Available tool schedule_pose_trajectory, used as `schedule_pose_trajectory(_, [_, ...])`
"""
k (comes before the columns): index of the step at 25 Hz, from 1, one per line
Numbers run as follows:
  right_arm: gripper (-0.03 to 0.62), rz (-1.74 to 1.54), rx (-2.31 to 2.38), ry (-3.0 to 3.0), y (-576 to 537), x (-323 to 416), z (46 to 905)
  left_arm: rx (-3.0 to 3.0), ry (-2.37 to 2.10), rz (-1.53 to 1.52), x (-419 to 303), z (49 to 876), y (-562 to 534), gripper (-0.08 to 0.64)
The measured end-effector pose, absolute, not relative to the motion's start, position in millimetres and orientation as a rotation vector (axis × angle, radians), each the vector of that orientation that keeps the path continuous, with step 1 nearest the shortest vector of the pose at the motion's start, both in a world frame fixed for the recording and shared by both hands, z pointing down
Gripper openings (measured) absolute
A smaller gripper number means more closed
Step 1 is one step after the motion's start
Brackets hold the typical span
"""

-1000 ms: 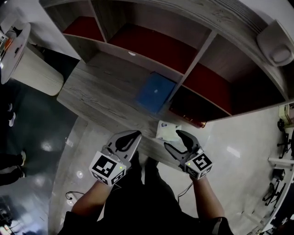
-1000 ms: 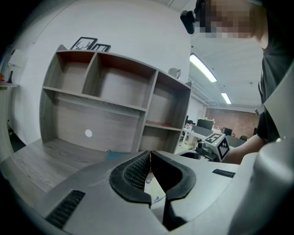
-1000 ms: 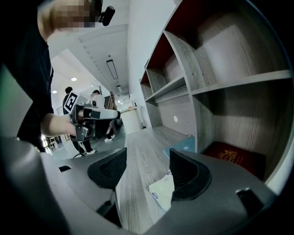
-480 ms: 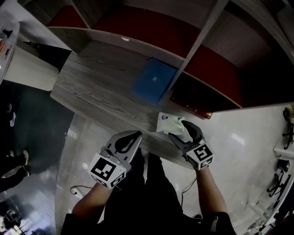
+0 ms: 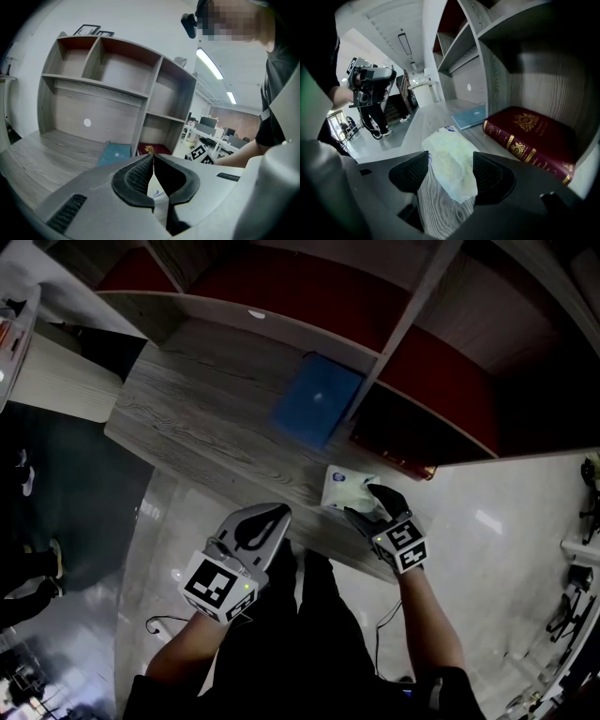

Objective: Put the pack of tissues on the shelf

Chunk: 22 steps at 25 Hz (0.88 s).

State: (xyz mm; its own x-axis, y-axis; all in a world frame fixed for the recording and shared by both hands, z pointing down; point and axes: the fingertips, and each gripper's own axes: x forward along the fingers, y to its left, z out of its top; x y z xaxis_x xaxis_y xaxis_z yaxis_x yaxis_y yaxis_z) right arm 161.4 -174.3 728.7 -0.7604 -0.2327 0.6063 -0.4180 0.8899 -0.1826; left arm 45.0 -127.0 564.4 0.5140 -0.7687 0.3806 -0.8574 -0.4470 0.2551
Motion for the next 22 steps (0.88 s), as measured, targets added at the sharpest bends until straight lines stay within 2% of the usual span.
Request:
schedule_pose_trajectory(5, [0.246, 0.383, 0.445, -2.403, -173.0, 163.1, 732.5, 2.356, -1.347, 0.293, 45.5, 553.0, -126.0, 0.021])
schedule_pose_trajectory(7, [0.133, 0.356, 0.437, -2.380, -174.0, 163.3, 733.7, 2.357, -1.356, 0.294, 43.4, 549.5, -126.7, 0.021])
schedule_pose_trajectory(10, [0.079, 0.335, 0.415, -2.363, -172.8, 161.2, 732.8, 2.350, -1.376, 0.294, 40.3, 544.3, -127.0, 0.021])
schedule_pose_trajectory(15, [0.043, 0.378, 0.399, -2.377, -171.2, 158.8, 722.0, 2.366, -1.400, 0.289, 39.2, 528.6, -127.7, 0.021])
schedule_pose_trajectory(22, [0.035, 0.411, 0.433, -2.424, -174.7, 165.2, 682.1, 2.385, -1.460, 0.279, 33.5, 497.5, -127.1, 0.021])
